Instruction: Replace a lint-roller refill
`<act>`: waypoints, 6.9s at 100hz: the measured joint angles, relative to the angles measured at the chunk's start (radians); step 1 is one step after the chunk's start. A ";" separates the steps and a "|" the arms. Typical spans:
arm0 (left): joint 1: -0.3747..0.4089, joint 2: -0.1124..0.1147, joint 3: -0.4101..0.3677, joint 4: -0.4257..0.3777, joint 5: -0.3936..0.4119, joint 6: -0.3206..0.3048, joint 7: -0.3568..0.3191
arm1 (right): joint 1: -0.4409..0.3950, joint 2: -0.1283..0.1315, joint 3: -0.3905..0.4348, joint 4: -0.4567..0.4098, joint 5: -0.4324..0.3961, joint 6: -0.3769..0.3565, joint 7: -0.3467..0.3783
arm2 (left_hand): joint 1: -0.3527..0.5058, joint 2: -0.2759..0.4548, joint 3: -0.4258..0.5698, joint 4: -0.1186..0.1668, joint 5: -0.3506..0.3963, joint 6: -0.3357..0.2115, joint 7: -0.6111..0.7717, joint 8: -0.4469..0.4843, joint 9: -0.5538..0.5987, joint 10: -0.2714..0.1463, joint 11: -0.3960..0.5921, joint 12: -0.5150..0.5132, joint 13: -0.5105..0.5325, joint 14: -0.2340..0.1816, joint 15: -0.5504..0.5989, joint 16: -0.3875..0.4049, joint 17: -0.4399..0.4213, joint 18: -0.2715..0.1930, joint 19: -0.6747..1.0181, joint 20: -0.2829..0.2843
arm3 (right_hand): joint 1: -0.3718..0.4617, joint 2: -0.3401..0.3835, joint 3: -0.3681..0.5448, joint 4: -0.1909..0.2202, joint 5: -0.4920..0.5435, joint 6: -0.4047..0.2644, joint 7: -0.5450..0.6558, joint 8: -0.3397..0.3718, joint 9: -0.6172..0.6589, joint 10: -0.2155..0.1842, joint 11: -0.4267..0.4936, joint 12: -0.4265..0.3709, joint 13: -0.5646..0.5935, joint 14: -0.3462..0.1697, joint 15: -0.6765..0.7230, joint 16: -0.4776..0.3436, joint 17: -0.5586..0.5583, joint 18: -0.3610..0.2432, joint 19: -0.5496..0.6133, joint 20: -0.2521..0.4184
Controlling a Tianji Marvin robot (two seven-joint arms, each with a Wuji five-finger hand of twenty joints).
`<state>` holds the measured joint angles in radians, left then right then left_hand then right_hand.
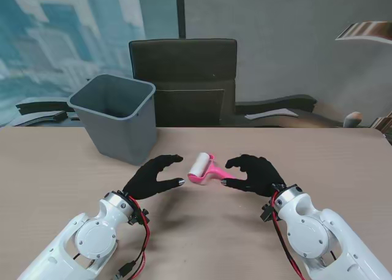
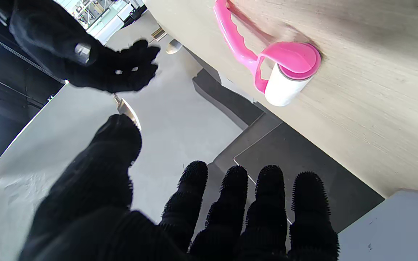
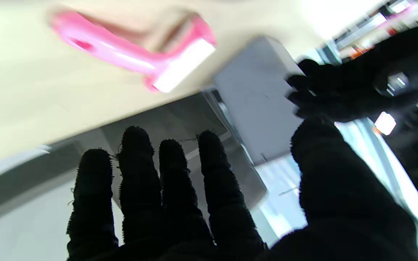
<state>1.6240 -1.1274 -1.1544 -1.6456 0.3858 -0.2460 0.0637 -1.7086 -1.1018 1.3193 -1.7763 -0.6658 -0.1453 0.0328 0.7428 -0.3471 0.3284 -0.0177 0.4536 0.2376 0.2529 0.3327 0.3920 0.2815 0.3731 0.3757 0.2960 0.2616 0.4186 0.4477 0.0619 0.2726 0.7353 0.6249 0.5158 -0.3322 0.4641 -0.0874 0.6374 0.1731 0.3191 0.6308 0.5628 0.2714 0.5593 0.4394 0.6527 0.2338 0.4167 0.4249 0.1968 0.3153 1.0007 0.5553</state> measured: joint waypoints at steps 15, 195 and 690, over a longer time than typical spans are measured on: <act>-0.002 0.000 0.002 0.002 -0.002 -0.001 -0.001 | 0.017 0.027 -0.018 0.014 -0.039 0.108 0.066 | 0.000 0.000 -0.007 0.003 0.000 0.000 0.000 0.000 0.000 0.000 0.000 0.000 0.000 0.000 0.000 0.001 0.000 0.000 0.001 0.000 | -0.003 0.030 -0.029 0.000 0.011 0.032 0.001 0.000 0.002 0.024 0.000 0.000 0.010 0.000 0.007 0.010 0.007 0.017 0.009 0.004; 0.029 0.000 -0.035 -0.013 -0.006 0.004 -0.007 | 0.725 -0.150 -0.673 0.749 0.297 0.414 -0.116 | 0.001 0.002 -0.028 0.005 0.001 0.000 0.000 0.000 0.053 0.001 0.025 0.000 0.013 0.002 0.024 0.023 0.011 0.000 0.026 0.013 | 0.149 -0.121 0.412 0.181 0.042 0.027 0.104 0.021 0.203 0.049 0.150 0.042 0.243 -0.014 0.301 0.075 0.184 0.048 0.255 0.011; 0.080 -0.028 0.009 -0.082 -0.234 -0.048 0.023 | 0.254 -0.101 -0.310 0.293 0.149 -0.324 -0.458 | 0.198 -0.113 -0.203 -0.058 0.254 0.144 0.469 -0.010 0.576 0.023 0.284 0.192 0.503 0.065 0.489 0.153 0.298 0.090 0.488 0.039 | 0.059 -0.062 0.284 0.168 -0.055 -0.153 0.076 0.039 -0.096 -0.053 0.035 -0.042 -0.152 0.039 -0.047 -0.085 -0.142 -0.137 -0.058 -0.151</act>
<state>1.7037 -1.1550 -1.1458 -1.7275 0.1517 -0.2940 0.0862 -1.4544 -1.2033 1.0092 -1.4838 -0.5168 -0.4695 -0.4247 0.9403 -0.4598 0.1250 -0.0758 0.7078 0.3821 0.7222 0.3229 0.9684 0.3049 0.6571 0.5680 0.7990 0.3266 0.9073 0.6004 0.3602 0.3625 1.2233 0.6642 0.5745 -0.3942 0.7481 0.0803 0.5827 0.0203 0.3950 0.6698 0.4663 0.2187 0.5941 0.3977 0.5004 0.2724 0.3696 0.3403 0.0553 0.1783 0.9423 0.4044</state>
